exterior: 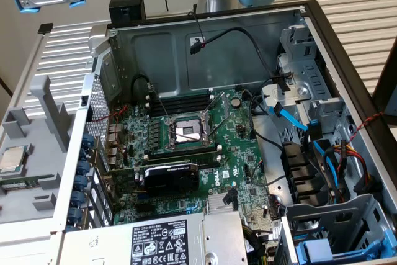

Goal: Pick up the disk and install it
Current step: 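Pick up the disk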

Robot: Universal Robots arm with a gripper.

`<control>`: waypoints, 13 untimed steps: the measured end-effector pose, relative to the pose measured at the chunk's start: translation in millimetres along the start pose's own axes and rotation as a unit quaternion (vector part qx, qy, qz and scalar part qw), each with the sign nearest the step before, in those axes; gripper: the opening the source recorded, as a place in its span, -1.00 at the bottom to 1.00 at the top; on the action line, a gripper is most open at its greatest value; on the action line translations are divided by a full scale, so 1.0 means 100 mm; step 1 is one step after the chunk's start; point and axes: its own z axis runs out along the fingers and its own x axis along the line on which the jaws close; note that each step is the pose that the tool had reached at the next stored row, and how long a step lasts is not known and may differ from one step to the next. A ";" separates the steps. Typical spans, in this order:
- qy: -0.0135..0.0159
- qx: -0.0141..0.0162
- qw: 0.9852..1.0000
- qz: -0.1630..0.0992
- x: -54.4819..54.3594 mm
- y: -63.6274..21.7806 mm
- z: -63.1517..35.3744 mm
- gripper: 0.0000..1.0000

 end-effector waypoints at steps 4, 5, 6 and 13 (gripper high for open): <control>0.000 -0.002 1.000 0.000 0.06 -0.164 -0.010 -0.26; 0.000 -0.002 1.000 0.000 0.08 -0.199 -0.013 -0.26; 0.000 -0.002 1.000 0.000 0.10 -0.234 -0.015 -0.26; 0.000 -0.003 1.000 0.000 0.29 -0.442 -0.030 -0.26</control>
